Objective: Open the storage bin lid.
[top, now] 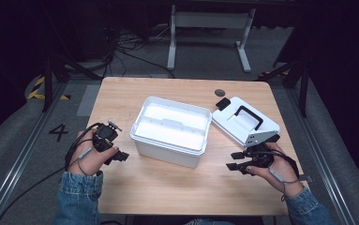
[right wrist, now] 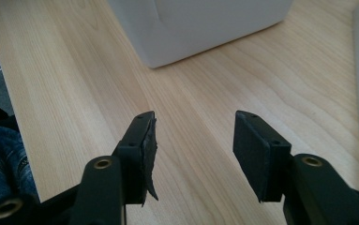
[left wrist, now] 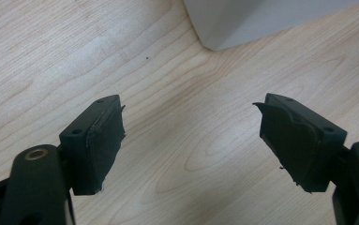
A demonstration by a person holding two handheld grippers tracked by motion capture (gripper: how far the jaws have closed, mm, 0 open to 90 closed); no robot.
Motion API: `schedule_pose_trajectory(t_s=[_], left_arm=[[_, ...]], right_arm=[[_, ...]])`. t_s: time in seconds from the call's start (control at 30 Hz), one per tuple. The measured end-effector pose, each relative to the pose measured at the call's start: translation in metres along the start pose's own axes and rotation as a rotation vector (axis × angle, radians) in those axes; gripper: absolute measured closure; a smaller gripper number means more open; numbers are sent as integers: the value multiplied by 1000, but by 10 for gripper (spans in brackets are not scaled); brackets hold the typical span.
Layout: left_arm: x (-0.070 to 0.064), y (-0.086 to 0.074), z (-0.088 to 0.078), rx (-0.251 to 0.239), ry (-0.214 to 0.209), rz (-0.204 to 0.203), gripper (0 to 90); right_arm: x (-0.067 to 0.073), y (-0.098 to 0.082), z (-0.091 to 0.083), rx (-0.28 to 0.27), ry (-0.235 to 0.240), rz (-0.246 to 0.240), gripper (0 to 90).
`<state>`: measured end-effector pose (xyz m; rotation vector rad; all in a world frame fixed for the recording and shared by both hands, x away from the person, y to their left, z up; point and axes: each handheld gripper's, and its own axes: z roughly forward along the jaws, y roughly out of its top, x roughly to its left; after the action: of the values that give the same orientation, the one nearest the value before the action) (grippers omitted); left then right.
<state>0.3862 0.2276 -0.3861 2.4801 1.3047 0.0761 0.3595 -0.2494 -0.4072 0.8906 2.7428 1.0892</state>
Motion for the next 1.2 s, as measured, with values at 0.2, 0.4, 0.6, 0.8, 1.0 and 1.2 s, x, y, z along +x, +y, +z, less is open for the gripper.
schedule_pose_trajectory(t_s=[0.2, 0.4, 0.6, 0.8, 1.0, 1.2], left_arm=[[1, 0, 1, 3, 2, 3, 229], [0, 1, 3, 16, 0, 1, 229], [1, 1, 3, 14, 4, 5, 229], [0, 1, 4, 17, -6, 2, 232], [1, 2, 4, 15, 7, 14, 232], [0, 2, 6, 13, -7, 7, 230]], right_arm=[[0, -9, 14, 24, 13, -1, 486], [0, -14, 24, 53, -3, -12, 461], [2, -20, 34, 77, 6, -14, 446], [5, -24, 42, 97, 5, -21, 431], [9, -25, 44, 96, -2, -52, 427], [11, -26, 48, 82, -7, -94, 414]])
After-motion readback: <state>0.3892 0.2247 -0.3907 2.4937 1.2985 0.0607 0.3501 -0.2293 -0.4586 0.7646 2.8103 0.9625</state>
